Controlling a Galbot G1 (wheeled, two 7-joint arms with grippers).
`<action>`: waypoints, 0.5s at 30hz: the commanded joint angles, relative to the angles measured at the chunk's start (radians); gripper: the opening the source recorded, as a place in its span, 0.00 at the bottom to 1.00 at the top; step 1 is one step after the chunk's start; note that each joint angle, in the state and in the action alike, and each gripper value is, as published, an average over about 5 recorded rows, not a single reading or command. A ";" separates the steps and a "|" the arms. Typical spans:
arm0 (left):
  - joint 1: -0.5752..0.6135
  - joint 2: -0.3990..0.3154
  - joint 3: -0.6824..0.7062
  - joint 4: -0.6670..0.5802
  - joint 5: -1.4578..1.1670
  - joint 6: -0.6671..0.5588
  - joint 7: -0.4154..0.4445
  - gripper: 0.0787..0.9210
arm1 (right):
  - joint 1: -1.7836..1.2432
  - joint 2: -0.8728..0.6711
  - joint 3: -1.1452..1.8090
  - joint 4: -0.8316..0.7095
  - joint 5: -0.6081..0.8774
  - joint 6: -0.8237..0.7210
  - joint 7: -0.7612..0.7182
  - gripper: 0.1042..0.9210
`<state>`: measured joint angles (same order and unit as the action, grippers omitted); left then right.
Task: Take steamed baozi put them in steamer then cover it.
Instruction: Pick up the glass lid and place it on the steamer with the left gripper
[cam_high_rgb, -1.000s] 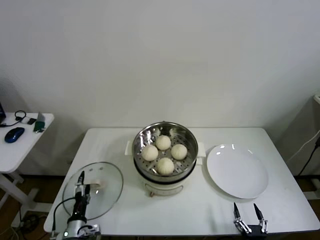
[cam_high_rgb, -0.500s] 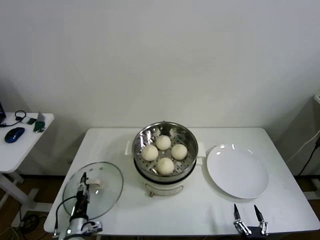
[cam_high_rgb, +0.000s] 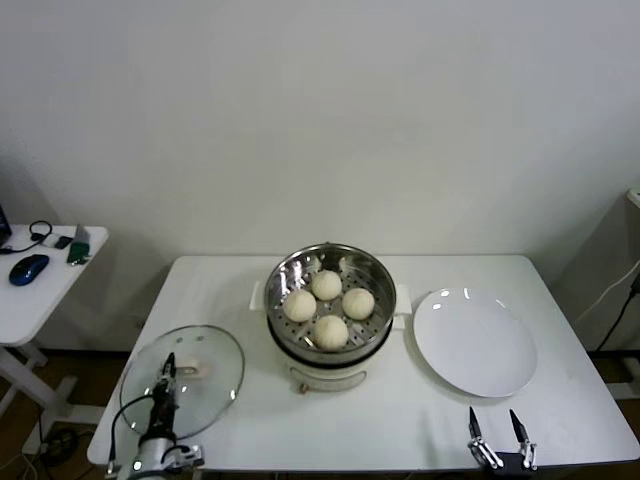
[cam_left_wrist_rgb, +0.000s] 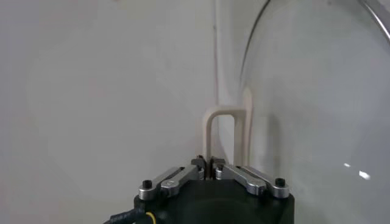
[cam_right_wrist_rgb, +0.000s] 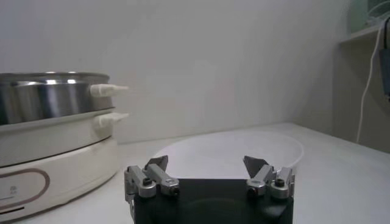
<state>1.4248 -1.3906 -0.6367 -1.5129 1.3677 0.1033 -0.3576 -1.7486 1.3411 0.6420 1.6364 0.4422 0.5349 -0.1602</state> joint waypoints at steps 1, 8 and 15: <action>0.043 0.155 0.008 -0.311 -0.235 0.109 0.151 0.08 | -0.004 0.004 0.011 0.009 -0.083 -0.029 0.032 0.88; 0.005 0.373 0.004 -0.535 -0.420 0.292 0.344 0.08 | -0.019 0.010 0.010 0.044 -0.126 -0.064 0.056 0.88; -0.207 0.508 0.186 -0.620 -0.494 0.506 0.460 0.08 | -0.025 0.009 0.011 0.060 -0.142 -0.069 0.067 0.88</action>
<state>1.4017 -1.1121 -0.6078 -1.9050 1.0559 0.3315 -0.1017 -1.7705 1.3492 0.6500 1.6786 0.3397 0.4819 -0.1088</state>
